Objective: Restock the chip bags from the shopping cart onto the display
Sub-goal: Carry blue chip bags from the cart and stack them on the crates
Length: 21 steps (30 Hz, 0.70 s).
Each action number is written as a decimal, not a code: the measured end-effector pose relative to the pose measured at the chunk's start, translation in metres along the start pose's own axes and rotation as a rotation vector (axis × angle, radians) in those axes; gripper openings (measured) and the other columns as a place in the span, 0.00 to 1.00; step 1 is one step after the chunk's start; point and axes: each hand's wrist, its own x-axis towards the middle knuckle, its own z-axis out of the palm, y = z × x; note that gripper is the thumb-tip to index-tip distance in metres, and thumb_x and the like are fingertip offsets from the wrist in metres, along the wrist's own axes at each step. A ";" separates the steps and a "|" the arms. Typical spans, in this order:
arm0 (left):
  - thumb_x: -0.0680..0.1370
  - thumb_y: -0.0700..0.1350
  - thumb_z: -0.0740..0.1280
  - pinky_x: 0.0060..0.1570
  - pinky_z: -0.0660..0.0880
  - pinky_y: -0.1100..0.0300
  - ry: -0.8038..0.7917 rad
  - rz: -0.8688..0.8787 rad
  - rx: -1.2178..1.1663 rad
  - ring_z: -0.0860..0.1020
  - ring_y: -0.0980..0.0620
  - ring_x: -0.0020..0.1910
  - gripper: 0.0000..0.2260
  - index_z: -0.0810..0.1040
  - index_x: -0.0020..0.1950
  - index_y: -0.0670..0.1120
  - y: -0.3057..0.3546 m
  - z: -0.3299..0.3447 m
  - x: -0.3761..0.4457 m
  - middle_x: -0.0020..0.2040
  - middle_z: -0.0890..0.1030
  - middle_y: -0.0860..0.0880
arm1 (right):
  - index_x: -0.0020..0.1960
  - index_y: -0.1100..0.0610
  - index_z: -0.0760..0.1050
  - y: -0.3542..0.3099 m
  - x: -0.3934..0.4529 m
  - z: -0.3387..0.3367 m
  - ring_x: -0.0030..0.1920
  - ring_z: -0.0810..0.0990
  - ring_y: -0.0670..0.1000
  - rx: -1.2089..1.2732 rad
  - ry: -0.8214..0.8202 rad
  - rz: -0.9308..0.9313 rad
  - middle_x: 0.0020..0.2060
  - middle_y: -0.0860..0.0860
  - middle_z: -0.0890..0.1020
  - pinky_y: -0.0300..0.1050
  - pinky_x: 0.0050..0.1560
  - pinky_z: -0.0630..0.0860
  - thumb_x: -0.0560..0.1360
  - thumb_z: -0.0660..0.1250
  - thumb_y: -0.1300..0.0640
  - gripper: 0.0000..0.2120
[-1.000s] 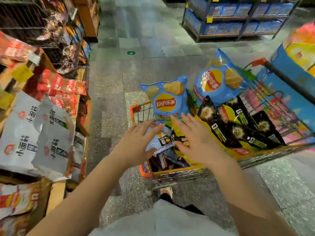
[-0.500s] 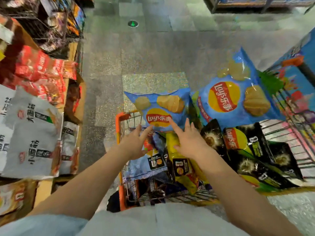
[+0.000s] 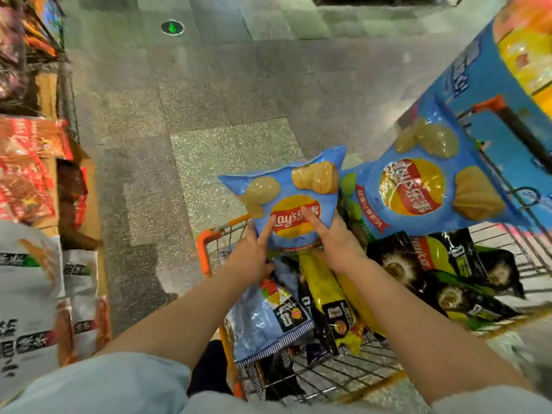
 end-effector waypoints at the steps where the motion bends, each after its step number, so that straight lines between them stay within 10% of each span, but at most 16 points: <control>1: 0.75 0.47 0.70 0.52 0.75 0.49 0.022 0.029 -0.102 0.76 0.37 0.54 0.49 0.26 0.64 0.67 0.001 -0.002 0.001 0.76 0.45 0.34 | 0.67 0.45 0.30 -0.002 0.001 0.000 0.71 0.60 0.64 0.025 0.018 0.009 0.73 0.64 0.55 0.56 0.63 0.70 0.76 0.67 0.54 0.45; 12: 0.64 0.57 0.69 0.52 0.75 0.41 0.338 0.303 -0.338 0.74 0.35 0.61 0.44 0.51 0.74 0.51 0.011 -0.066 -0.012 0.67 0.70 0.35 | 0.64 0.30 0.33 -0.052 -0.052 -0.022 0.57 0.74 0.66 0.344 0.279 0.279 0.59 0.64 0.73 0.57 0.49 0.76 0.74 0.71 0.49 0.46; 21: 0.69 0.61 0.66 0.50 0.74 0.41 0.366 0.620 -0.106 0.75 0.32 0.58 0.37 0.55 0.73 0.53 0.060 -0.120 -0.048 0.65 0.70 0.32 | 0.63 0.28 0.31 -0.085 -0.127 -0.055 0.55 0.75 0.64 0.390 0.521 0.427 0.59 0.62 0.72 0.58 0.49 0.77 0.74 0.69 0.46 0.46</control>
